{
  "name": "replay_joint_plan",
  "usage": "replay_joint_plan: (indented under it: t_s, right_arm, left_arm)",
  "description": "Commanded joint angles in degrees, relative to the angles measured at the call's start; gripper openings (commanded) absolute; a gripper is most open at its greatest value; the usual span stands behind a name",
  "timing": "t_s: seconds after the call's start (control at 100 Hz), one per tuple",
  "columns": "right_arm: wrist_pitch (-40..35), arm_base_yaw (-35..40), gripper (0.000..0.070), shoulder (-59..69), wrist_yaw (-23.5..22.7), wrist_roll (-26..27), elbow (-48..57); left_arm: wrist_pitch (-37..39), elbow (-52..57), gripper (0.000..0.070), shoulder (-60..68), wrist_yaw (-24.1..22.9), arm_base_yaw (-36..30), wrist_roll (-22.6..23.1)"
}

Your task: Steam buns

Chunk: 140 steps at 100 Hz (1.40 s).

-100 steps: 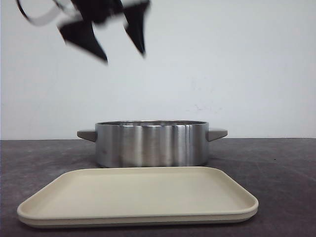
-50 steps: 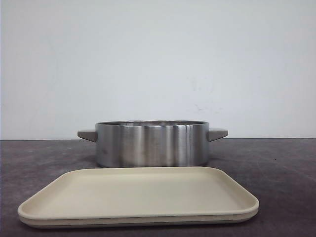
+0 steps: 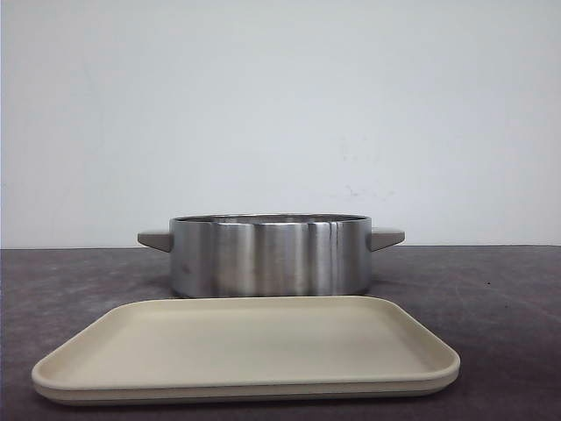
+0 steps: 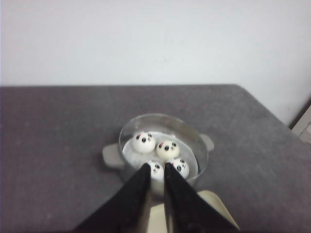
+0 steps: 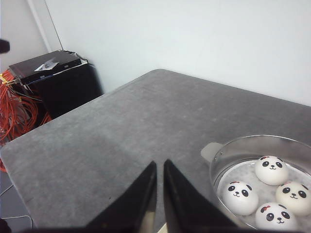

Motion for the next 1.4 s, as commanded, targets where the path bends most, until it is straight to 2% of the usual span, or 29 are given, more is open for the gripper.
replay_joint_plan:
  t_s: [0.0, 0.82, 1.01, 1.17, 1.29, 1.39]
  right_arm:
    - [0.7, 0.8, 0.0016, 0.3, 0.1, -0.7, 1.0]
    - [0.8, 0.5, 0.0016, 0.0, 0.1, -0.7, 1.0]
    - [0.5, -5.3, 0.0016, -4.0, 0.4, -2.3, -2.4]
    - [10.3, -13.1, 0.0017, -14.4, -5.2, -10.2, -15.2]
    - [16.8, -23.8, 0.0016, -24.9, -11.5, -11.2, -27.2]
    - [17.5, -34.1, 0.0016, -33.8, -17.8, -11.2, -35.3]
  left_arm:
    - [-0.3, 0.7, 0.0001, 0.4, -0.2, -0.5, -1.3]
    - [-0.1, 0.7, 0.0001, 0.3, -0.2, -0.5, -1.4]
    - [-0.2, 0.7, 0.0001, 0.3, -0.2, -0.5, -1.4]
    - [-0.2, 0.7, 0.0001, 0.3, -0.2, -0.5, -1.4]
    - [-0.2, 0.7, 0.0001, 0.3, -0.2, -0.5, -1.4]
    - [-0.2, 0.7, 0.0001, 0.3, -0.2, -0.5, -1.4]
